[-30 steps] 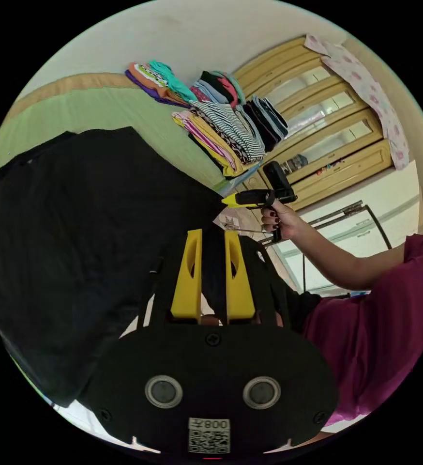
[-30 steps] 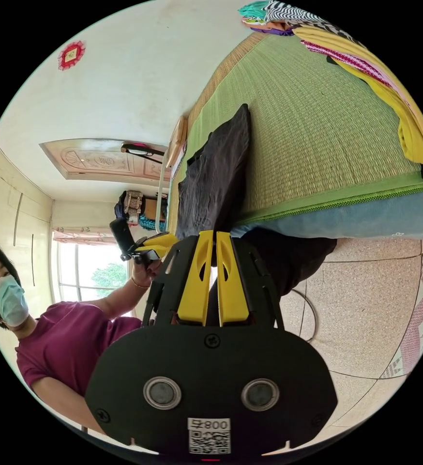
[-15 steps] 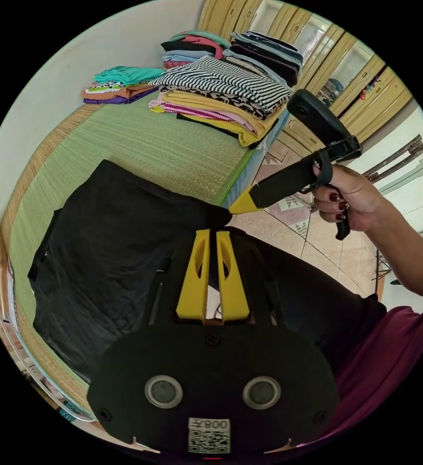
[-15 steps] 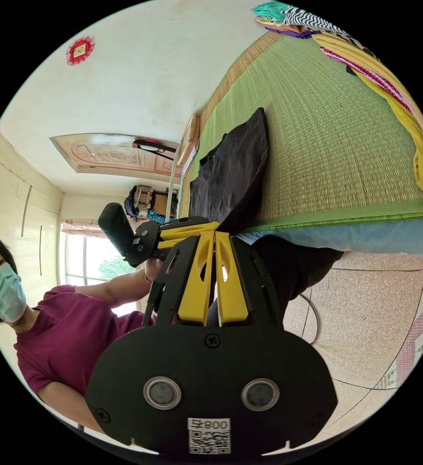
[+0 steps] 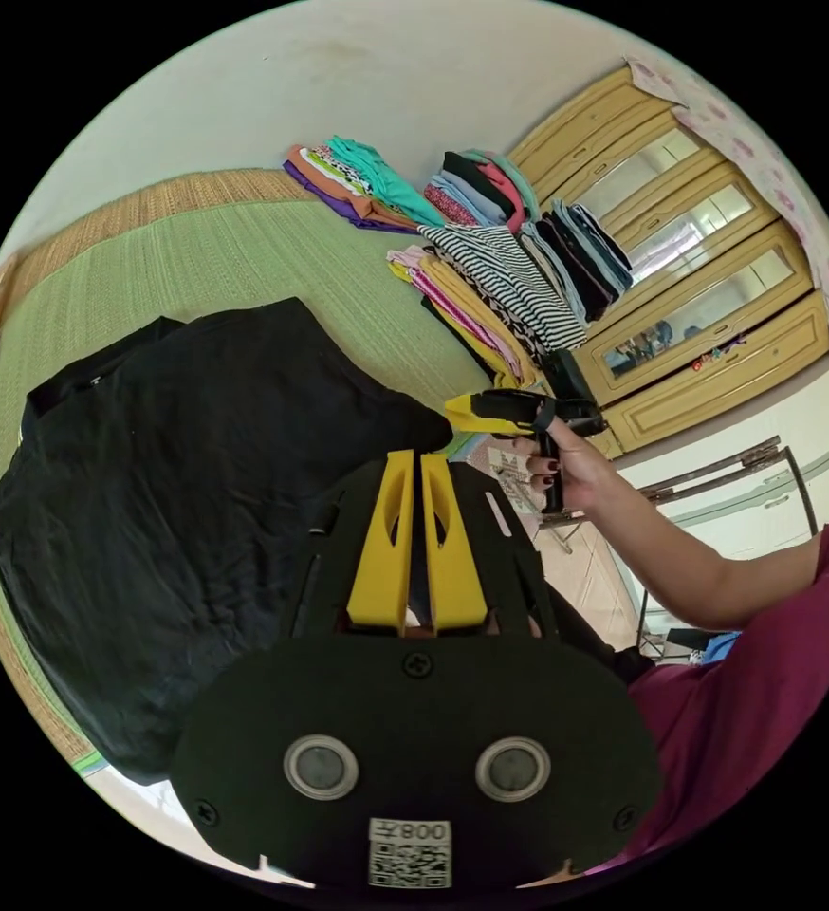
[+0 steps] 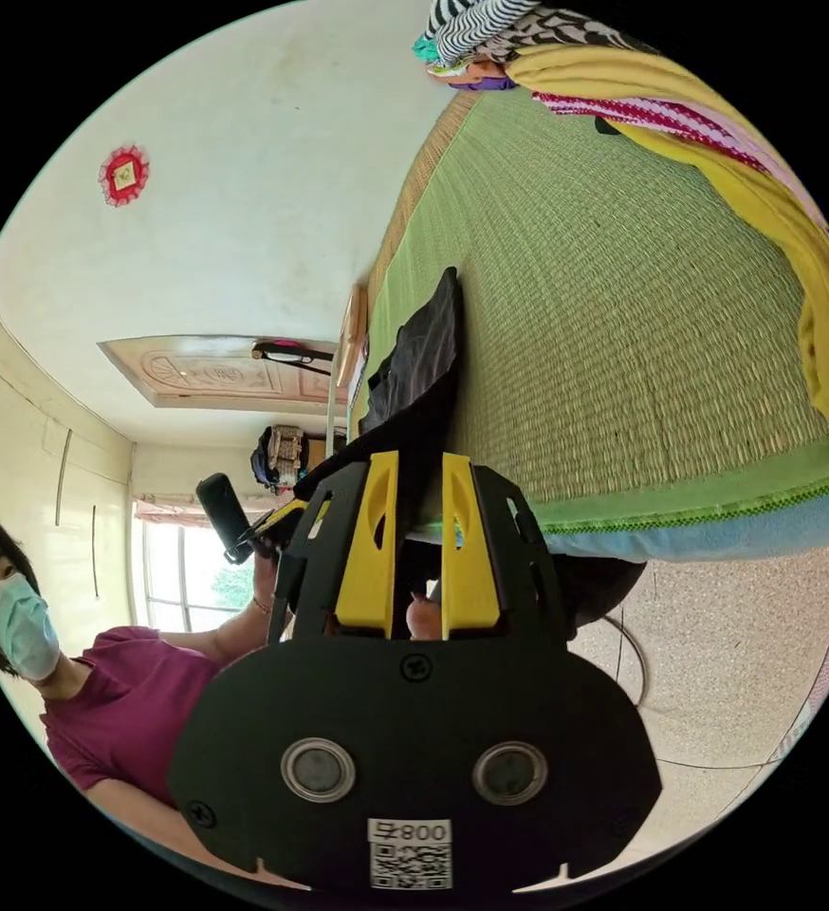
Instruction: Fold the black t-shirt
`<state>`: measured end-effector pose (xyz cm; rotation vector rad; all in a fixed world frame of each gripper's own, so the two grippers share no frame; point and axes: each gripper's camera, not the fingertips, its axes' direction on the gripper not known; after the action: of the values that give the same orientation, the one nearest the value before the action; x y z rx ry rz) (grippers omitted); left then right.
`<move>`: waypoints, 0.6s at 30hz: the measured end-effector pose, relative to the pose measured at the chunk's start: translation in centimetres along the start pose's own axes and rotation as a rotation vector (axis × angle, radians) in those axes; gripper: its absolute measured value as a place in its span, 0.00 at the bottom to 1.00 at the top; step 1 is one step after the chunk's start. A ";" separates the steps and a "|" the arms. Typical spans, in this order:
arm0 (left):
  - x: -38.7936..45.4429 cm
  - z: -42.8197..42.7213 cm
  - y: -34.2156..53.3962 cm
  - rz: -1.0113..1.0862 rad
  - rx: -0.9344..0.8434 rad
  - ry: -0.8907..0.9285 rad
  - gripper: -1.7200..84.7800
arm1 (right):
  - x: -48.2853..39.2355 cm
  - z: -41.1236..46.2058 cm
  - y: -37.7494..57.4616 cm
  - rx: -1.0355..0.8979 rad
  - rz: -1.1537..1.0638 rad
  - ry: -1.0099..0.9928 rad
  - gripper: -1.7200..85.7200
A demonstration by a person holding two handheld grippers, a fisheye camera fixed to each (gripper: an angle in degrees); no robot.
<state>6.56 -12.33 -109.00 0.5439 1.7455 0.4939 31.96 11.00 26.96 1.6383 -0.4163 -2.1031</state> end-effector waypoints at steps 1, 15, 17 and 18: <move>-0.1 0.2 -0.1 0.000 -0.001 0.002 0.03 | 0.2 0.6 -1.0 0.005 0.009 0.001 0.13; -4.1 4.5 -3.4 0.052 -0.028 0.052 0.03 | 1.6 7.1 -11.8 -0.048 0.066 0.031 0.14; -5.0 4.8 -3.9 0.052 -0.028 0.067 0.03 | 1.4 8.1 -13.0 -0.065 0.058 0.032 0.14; -5.6 5.0 -4.2 0.048 -0.026 0.080 0.03 | 1.1 8.7 -13.8 -0.072 0.051 0.034 0.14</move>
<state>12.21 -18.84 -108.25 0.5554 1.8030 0.5784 21.20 22.02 21.43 1.6043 -0.3632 -2.0265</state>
